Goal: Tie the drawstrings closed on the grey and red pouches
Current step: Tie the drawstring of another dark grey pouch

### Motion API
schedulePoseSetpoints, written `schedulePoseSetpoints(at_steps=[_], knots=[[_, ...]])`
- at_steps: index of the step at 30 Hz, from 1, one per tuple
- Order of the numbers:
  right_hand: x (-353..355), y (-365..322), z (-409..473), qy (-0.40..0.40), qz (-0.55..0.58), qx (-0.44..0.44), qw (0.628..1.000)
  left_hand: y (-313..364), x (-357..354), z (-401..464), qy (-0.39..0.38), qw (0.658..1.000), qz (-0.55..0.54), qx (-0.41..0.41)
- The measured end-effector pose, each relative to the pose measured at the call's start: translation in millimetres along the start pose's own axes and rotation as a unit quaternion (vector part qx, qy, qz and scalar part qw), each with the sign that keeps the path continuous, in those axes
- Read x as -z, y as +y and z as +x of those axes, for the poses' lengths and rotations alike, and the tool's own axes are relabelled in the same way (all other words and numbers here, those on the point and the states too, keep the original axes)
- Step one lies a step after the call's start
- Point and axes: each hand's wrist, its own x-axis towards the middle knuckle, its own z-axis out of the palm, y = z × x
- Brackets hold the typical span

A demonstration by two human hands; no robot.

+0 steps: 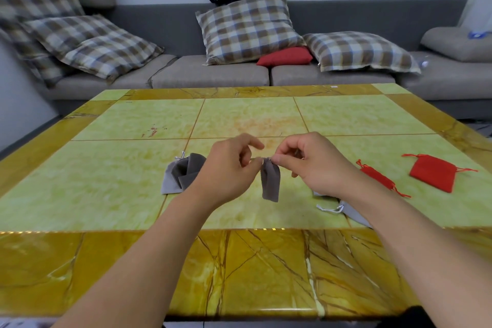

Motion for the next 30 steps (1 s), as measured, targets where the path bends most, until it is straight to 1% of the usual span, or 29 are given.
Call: schedulePoseSetpoints(at_steps=[2, 4, 6, 8, 10, 12, 15, 19, 22, 27, 28, 30], knots=[[-3, 2, 1, 0.008, -0.05, 0.013, 0.999, -3, 0, 1, -0.033, 0.995, 0.095, -0.02], [-4, 3, 2, 0.013, -0.085, 0.016, 0.996, -4, 2, 2, -0.053, 0.989, 0.134, -0.023], [-2, 3, 2, 0.003, -0.095, 0.003, 0.995, -4, 3, 2, -0.055, 0.994, 0.094, -0.003], [1, 4, 2, -0.008, -0.095, -0.004, 0.995, -2, 2, 3, -0.05, 0.998, 0.006, 0.029], [2, 3, 2, -0.013, -0.096, -0.002, 0.995, 1, -1, 2, -0.051, 0.996, -0.066, 0.043], [2, 3, 1, -0.013, -0.085, -0.002, 0.996, 6, -3, 1, -0.069, 0.989, -0.122, 0.048], [2, 1, 0, -0.02, -0.043, -0.006, 0.999, 11, -3, 0, -0.09, 0.968, -0.221, 0.081], [7, 0, 0, -0.022, 0.024, -0.017, 0.999, 8, -1, 3, -0.084, 0.948, -0.282, 0.123], [14, 1, -1, -0.008, 0.081, -0.011, 0.997, 10, 1, 3, -0.072, 0.935, -0.321, 0.129], [19, -5, -3, 0.039, 0.137, 0.027, 0.989, 10, 4, 3, -0.048, 0.94, -0.316, 0.12], [19, -6, -4, 0.041, 0.139, 0.035, 0.989, 9, 5, 3, -0.047, 0.943, -0.308, 0.115], [17, -6, -5, 0.027, 0.106, 0.06, 0.992, 8, 7, 1, -0.062, 0.953, -0.28, 0.098]])
